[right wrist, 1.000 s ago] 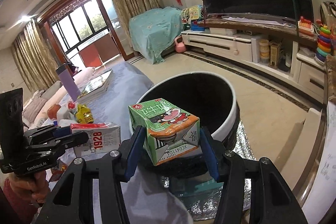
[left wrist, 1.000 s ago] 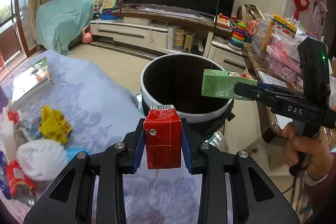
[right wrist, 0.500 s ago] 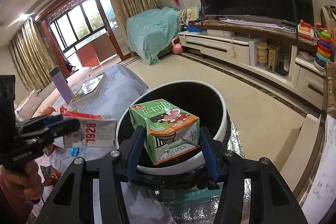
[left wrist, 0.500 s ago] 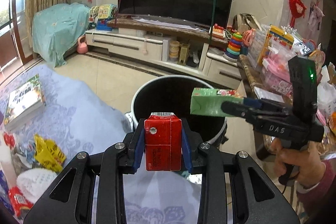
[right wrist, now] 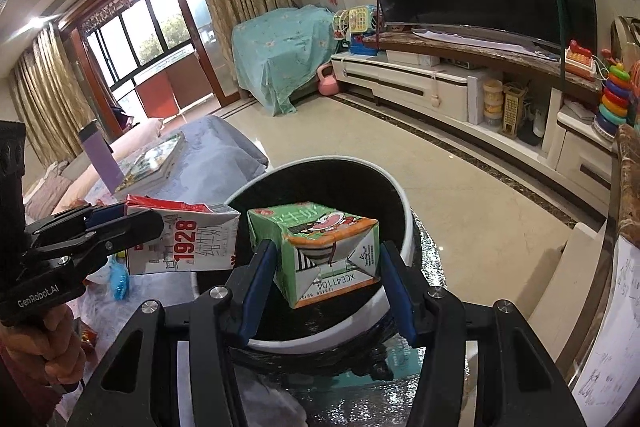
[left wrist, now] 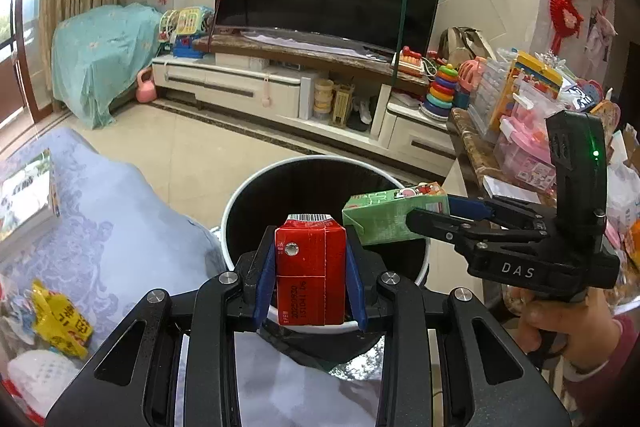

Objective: Collect trash
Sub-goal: 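Carry both cartons over the trash bin and open both tools to drop them, then move both open tools back over the table toward the trash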

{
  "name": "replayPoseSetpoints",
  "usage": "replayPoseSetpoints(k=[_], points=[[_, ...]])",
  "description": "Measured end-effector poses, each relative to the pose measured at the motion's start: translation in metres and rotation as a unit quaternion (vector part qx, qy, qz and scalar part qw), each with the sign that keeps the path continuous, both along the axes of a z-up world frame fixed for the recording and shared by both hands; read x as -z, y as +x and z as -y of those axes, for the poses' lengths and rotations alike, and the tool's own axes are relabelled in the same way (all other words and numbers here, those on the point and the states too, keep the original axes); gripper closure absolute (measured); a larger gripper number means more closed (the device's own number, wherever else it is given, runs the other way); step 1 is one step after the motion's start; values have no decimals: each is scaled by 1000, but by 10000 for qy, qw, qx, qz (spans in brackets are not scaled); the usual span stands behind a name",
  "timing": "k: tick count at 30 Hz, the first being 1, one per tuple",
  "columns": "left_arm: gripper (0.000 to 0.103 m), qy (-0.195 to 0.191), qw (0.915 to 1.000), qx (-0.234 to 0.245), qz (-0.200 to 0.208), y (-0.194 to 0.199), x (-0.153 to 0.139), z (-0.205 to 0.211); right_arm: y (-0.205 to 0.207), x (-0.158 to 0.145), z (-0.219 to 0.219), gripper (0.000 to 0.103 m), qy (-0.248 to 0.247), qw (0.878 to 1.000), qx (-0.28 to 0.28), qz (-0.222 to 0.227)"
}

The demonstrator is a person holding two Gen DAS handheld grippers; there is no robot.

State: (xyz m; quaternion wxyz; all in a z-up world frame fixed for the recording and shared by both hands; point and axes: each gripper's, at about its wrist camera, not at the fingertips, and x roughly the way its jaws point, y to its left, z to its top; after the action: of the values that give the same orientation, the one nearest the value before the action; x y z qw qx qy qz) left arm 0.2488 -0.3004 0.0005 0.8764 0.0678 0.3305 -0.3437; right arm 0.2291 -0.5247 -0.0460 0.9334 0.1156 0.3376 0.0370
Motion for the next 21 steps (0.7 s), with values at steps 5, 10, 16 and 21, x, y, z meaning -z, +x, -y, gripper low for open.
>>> replayPoseSetpoints(k=[5,10,16,21], points=[[72,-3,9998,-49,-197,6,8,0,4,3,1,50,-41,9999,12,-91],[31,-7,9996,-224,-177,1,8,-8,5,3,1,35,-14,9999,29,-135],[31,18,9992,-342,-196,-11,7,-25,-3,-2,0,21,122,9998,134,6],[28,-62,9983,-526,-235,-28,8,-51,-13,-8,-14,9,208,9997,129,95]])
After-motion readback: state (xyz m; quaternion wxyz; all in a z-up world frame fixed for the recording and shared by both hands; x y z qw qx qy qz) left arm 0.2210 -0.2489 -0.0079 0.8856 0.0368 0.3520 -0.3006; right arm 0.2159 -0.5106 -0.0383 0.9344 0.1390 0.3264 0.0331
